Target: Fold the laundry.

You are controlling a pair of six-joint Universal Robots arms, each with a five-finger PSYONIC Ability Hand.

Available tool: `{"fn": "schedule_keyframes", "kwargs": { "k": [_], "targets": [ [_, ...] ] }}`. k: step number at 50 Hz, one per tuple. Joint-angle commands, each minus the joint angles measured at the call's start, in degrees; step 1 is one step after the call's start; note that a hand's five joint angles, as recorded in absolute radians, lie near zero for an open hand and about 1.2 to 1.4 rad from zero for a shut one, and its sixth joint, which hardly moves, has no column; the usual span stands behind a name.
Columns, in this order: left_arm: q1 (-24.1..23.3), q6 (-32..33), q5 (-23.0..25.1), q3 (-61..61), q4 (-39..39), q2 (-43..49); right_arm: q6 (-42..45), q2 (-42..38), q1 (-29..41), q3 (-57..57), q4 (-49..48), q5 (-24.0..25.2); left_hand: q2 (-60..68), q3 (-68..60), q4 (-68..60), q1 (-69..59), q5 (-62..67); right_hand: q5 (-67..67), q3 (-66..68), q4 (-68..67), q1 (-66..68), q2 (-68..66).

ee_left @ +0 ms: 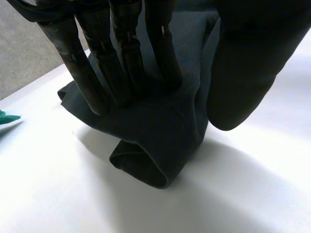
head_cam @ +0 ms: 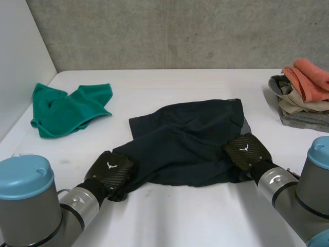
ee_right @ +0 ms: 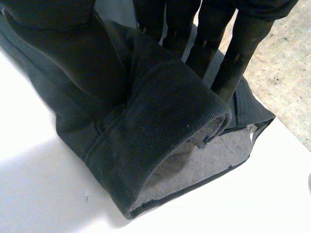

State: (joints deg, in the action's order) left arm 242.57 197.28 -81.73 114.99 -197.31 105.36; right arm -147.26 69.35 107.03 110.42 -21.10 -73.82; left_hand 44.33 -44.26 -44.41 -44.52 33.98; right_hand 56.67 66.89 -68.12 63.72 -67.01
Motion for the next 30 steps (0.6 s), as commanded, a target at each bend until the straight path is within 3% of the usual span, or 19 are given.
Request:
{"fn": "schedule_keyframes", "kwargs": {
  "k": [1, 8, 19, 20, 25, 30],
  "targets": [
    [0.1, 0.12, -0.09, -2.05, -1.58, 3.45, -1.45, -0.01, 1.77, -1.78, 0.53, -3.52, 0.89, -0.95, -0.8, -0.69, 1.24, 13.33, 13.11, -11.88, 16.28, -12.99],
    [0.19, 0.56, -0.44, -5.3, -4.83, 7.23, -1.54, -0.01, 2.22, -2.31, 0.36, -4.67, -5.35, 5.28, 5.43, 5.54, -5.0, 13.33, 13.11, -11.88, 16.28, -12.99],
    [0.8, 12.94, -0.53, -8.91, -5.89, 12.15, -1.62, -0.01, 2.13, -4.15, 0.18, -5.11, -1.83, 1.76, 1.91, 2.02, -1.48, 13.33, 13.11, -11.88, 16.28, -12.99],
    [0.8, 13.65, -0.53, -9.08, -6.15, 12.15, -1.62, -0.01, 2.13, -4.42, 0.18, -5.2, -0.15, 0.09, 0.24, 0.35, 0.2, 13.33, 13.11, -11.88, 16.28, -12.99],
    [0.63, 14.97, -0.71, -10.22, -10.1, 11.63, -1.54, -0.01, 2.21, -6.35, 0.71, -5.72, 35.63, -35.69, -35.54, -35.43, 35.98, 13.33, 13.11, -11.88, 16.28, -12.99],
    [0.98, 14.62, -1.15, -11.72, -11.25, 4.97, -0.49, 2.17, 2.21, -11.0, 5.69, -6.69, 35.67, -35.74, -35.59, -35.48, 36.02, 13.33, 13.11, -11.88, 16.28, -12.99]
  ]
}}
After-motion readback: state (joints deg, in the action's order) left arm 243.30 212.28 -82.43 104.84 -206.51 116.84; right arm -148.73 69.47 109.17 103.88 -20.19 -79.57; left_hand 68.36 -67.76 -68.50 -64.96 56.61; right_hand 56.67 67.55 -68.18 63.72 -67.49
